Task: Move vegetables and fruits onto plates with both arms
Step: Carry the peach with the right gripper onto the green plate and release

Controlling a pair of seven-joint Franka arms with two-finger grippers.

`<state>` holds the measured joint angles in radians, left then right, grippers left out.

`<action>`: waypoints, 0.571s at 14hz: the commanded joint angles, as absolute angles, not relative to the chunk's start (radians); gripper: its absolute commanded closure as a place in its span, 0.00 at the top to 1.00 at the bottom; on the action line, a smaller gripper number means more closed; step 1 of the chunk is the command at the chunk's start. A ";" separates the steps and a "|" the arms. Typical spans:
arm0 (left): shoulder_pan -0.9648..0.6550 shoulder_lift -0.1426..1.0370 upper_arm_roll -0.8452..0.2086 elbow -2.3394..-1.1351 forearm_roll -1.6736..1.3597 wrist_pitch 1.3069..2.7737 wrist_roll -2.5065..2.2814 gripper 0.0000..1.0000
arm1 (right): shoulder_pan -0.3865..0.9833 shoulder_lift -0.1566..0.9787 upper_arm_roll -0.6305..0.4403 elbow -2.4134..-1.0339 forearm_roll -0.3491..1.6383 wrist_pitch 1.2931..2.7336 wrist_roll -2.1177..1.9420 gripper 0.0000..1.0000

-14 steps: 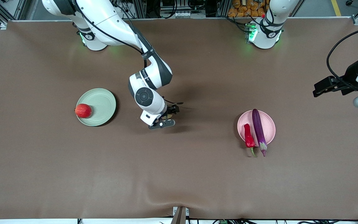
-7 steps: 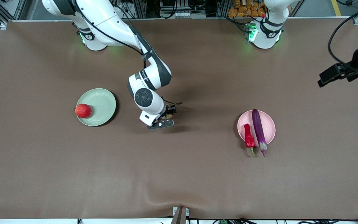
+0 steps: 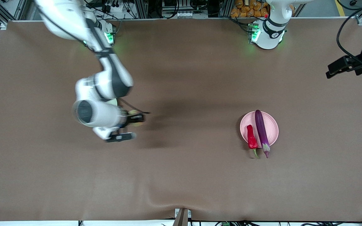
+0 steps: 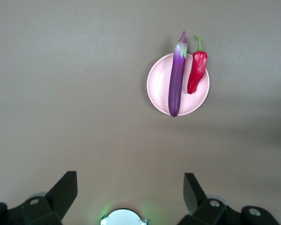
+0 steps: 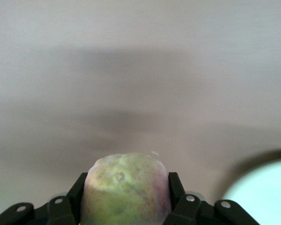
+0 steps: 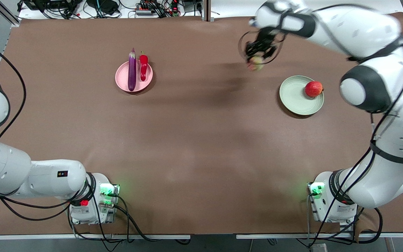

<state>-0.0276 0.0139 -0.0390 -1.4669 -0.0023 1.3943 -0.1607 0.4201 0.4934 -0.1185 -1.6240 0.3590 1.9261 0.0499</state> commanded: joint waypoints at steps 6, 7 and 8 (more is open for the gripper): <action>-0.164 -0.112 0.055 -1.597 -0.012 1.396 -0.164 1.00 | 0.163 0.511 -0.092 -1.790 0.318 1.854 -0.213 0.37; -0.160 -0.107 0.054 -1.595 -0.012 1.394 -0.164 1.00 | 0.158 0.534 -0.092 -1.792 0.318 1.873 -0.228 0.43; -0.160 -0.101 0.052 -1.589 -0.012 1.394 -0.163 1.00 | 0.149 0.546 -0.092 -1.792 0.318 1.876 -0.247 0.61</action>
